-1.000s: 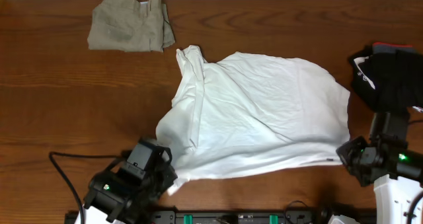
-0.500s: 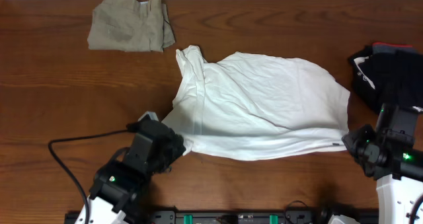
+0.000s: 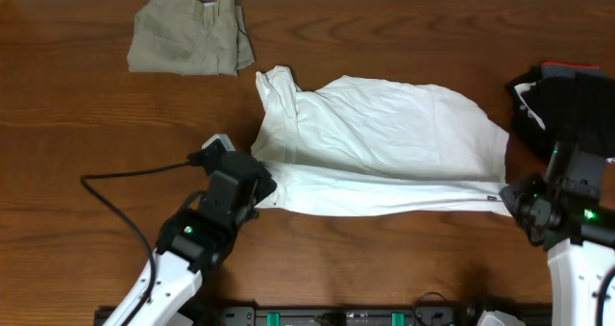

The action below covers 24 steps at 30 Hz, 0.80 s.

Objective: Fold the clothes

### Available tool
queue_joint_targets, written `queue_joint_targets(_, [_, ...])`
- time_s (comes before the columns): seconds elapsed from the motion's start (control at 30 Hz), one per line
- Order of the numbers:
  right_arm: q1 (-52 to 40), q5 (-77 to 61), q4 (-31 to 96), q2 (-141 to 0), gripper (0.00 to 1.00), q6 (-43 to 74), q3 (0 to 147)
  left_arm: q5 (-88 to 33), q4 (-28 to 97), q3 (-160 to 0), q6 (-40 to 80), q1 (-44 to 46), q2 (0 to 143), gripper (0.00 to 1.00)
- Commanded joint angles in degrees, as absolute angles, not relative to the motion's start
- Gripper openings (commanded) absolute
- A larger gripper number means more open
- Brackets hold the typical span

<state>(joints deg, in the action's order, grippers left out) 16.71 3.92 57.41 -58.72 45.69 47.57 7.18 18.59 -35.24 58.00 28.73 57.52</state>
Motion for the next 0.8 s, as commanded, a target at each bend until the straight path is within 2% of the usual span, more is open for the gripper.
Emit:
queue_joint_targets(0.0, [17.1,7.1,56.9,-61.2,0.03,48.1,48.2,14.3,16.9,-36.6,56.4,28.8,60.1,0.06])
queue_joint_targets(0.4, [17.1,11.8,56.4,-66.4,0.03,49.7,48.2,21.8,14.4,-36.6,56.1,28.7,68.4,0.06])
queue_joint_targets(0.77, [17.0,12.2,52.8,-67.4,0.03,49.9,46.9,23.6,5.0,-36.6,55.3,28.7,77.0,0.06])
